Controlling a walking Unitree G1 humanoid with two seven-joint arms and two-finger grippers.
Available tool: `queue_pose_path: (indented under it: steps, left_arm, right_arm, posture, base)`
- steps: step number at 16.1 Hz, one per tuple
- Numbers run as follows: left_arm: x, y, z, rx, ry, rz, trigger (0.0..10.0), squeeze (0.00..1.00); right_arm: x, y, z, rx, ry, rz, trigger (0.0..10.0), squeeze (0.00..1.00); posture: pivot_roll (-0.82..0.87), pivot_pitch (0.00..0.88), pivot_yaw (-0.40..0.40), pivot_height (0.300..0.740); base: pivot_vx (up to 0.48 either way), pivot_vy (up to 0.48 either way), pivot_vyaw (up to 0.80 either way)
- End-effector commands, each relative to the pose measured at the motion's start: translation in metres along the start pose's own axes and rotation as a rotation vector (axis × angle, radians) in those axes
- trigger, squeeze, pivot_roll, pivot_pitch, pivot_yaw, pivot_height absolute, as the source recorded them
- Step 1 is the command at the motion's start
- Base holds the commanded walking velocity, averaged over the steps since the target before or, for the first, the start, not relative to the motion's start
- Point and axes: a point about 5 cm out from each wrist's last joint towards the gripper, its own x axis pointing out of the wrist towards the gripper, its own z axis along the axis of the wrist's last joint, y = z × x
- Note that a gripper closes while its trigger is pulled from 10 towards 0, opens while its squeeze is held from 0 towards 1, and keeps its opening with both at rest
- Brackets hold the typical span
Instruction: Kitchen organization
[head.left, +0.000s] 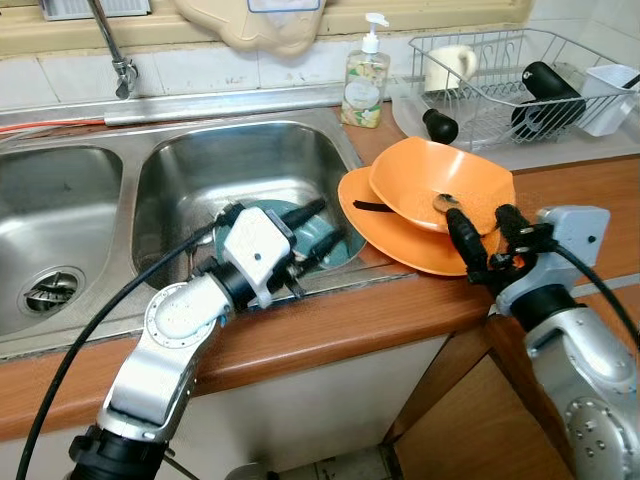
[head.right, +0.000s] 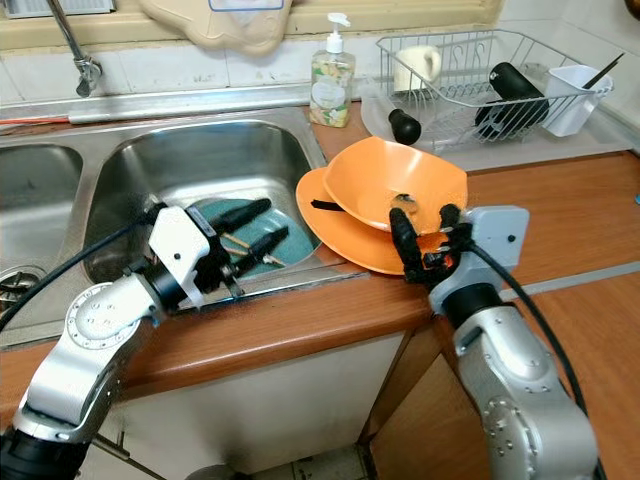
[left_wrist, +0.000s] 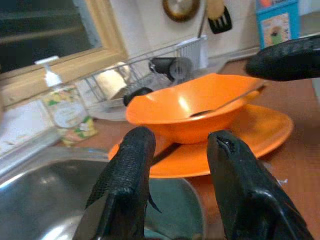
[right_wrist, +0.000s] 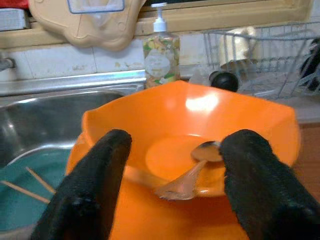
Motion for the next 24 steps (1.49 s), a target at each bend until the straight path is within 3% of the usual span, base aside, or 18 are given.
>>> queue_pose_path:
  steps: [1,4,8,10,15,20,24]
  left_arm:
    - [0.000,-0.002,0.003,0.001,-0.007,-0.019,10.0,0.00]
    - [0.000,-0.003,0.004,0.001,-0.009,-0.020,10.0,0.00]
    - [-0.004,-0.015,0.005,-0.087,0.000,-0.124,10.0,0.00]
    - [-0.005,-0.020,0.002,-0.091,0.023,-0.176,10.0,0.00]
    - [-0.005,-0.019,0.004,-0.089,0.028,-0.176,10.0,0.00]
    - [-0.005,-0.018,0.005,-0.078,0.028,-0.172,10.0,0.00]
    - [0.003,-0.011,0.011,0.018,-0.002,-0.155,10.0,0.00]
  right_arm:
    - [0.000,0.000,-0.005,0.007,0.026,-0.007,0.0,0.00]
    - [0.001,-0.001,-0.014,-0.001,0.085,-0.032,0.0,0.00]
    - [0.003,-0.002,-0.015,0.036,0.085,-0.057,0.0,0.00]
    - [0.004,-0.003,-0.015,0.034,0.089,-0.061,0.0,0.00]
    - [0.007,-0.002,-0.012,0.032,0.079,-0.063,0.0,0.00]
    - [0.009,-0.005,-0.007,0.014,0.061,-0.062,0.0,0.00]
    - [0.016,-0.009,0.016,-0.003,-0.011,-0.024,0.0,0.00]
  posture:
    - [-0.10,0.000,0.018,0.740]
    - [-0.10,0.000,0.016,0.740]
    - [-0.10,0.000,0.013,0.740]
    - [-0.10,0.000,0.014,0.740]
    - [-0.10,0.000,0.013,0.740]
    - [-0.10,0.000,0.010,0.740]
    - [-0.09,0.000,0.013,0.740]
  base:
    - [0.000,0.000,0.00]
    - [0.000,0.000,0.00]
    - [0.000,0.000,0.00]
    - [0.000,0.000,0.00]
    - [0.000,0.000,0.00]
    - [0.000,0.000,0.00]
    - [0.000,0.000,0.00]
